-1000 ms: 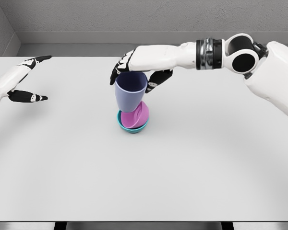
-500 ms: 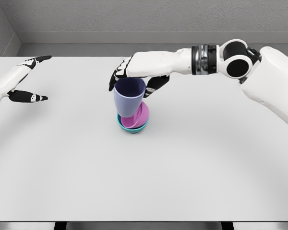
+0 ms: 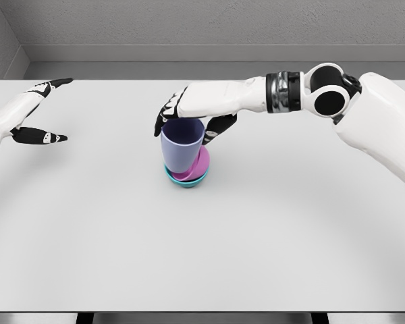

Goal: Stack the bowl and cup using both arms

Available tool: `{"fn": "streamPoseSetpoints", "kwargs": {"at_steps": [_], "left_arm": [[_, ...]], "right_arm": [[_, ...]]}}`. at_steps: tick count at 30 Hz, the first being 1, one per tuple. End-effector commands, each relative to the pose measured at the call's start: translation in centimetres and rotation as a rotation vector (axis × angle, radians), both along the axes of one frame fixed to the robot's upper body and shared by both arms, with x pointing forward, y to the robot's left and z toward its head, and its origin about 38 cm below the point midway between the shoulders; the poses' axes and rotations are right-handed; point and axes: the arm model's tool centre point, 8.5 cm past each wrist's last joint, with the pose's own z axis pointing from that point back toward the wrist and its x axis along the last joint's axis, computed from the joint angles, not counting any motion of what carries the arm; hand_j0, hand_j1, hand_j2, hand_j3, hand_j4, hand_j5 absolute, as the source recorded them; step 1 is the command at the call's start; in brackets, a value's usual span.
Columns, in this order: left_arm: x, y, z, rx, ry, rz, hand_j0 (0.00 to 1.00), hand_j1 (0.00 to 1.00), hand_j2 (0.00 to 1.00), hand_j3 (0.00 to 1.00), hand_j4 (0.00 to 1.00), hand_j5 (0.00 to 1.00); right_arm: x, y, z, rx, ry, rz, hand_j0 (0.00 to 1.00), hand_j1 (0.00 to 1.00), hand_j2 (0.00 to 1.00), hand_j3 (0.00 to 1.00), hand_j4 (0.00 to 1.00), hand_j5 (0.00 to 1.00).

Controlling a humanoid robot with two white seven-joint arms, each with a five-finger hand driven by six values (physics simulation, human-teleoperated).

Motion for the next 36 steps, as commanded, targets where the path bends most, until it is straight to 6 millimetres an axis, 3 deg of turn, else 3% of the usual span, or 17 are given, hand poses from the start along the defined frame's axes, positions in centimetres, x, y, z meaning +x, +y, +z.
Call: {"fn": "streamPoseSetpoints", "kwargs": {"at_steps": [1,6,9,10,20,23,25,26,29,30,31,36], "left_arm": [[0.0,0.1,0.1,-0.007,-0.001,0.002,1.0,1.0,1.0,1.0,1.0,1.0],[0.0,0.0,0.1,-0.007,-0.003,0.001,1.0,1.0,1.0,1.0,1.0,1.0],[0.0,0.0,0.1,-0.009,-0.003,0.0,1.0,1.0,1.0,1.0,1.0,1.0],[0.0,0.0,0.1,-0.009,-0.003,0.0,1.0,1.0,1.0,1.0,1.0,1.0],[0.0,0.0,0.1,-0.009,-0.003,0.0,1.0,1.0,1.0,1.0,1.0,1.0],[0.0,0.0,0.1,-0.009,-0.003,0.0,1.0,1.0,1.0,1.0,1.0,1.0],[0.0,0.0,0.1,-0.007,-0.003,0.001,1.0,1.0,1.0,1.0,1.0,1.0],[0.0,0.0,0.1,-0.009,-0.003,0.0,1.0,1.0,1.0,1.0,1.0,1.0],[0.0,0.0,0.1,-0.009,-0.001,0.001,1.0,1.0,1.0,1.0,1.0,1.0],[0.0,0.0,0.0,-0.01,-0.001,0.001,1.0,1.0,1.0,1.0,1.0,1.0],[0.0,0.0,0.1,-0.009,-0.001,0.001,1.0,1.0,1.0,1.0,1.0,1.0],[0.0,0.0,0.1,-0.009,-0.001,0.001,1.0,1.0,1.0,1.0,1.0,1.0]], "right_arm": [[0.1,0.0,0.1,0.005,0.002,-0.004,0.71,0.71,0.71,0.71,0.71,0.71],[0.1,-0.1,0.1,0.003,0.001,-0.005,0.74,0.74,0.74,0.74,0.74,0.74],[0.1,-0.1,0.2,0.002,0.0,-0.005,0.97,0.97,0.97,0.97,0.97,0.97],[0.1,-0.1,0.2,0.002,0.0,-0.005,1.0,1.0,1.0,1.0,1.0,1.0],[0.2,-0.6,0.4,-0.004,-0.004,-0.014,1.0,1.0,1.0,1.0,1.0,1.0],[1.0,-3.6,1.2,-0.012,-0.017,-0.073,1.0,1.0,1.0,1.0,1.0,1.0],[2.1,-8.2,3.1,0.005,-0.051,-0.179,1.0,1.0,1.0,1.0,1.0,1.0],[2.7,-11.8,3.7,-0.006,-0.06,-0.259,1.0,1.0,1.0,1.0,1.0,1.0],[3.7,-21.8,2.8,-0.063,-0.018,-0.495,1.0,1.0,1.0,1.0,1.0,1.0],[3.5,-24.2,2.7,-0.065,-0.005,-0.55,1.0,1.0,1.0,1.0,1.0,1.0],[3.3,-25.2,2.5,-0.058,0.001,-0.575,1.0,1.0,1.0,1.0,1.0,1.0],[3.2,-25.2,1.9,-0.055,0.011,-0.576,1.0,1.0,1.0,1.0,1.0,1.0]]}}
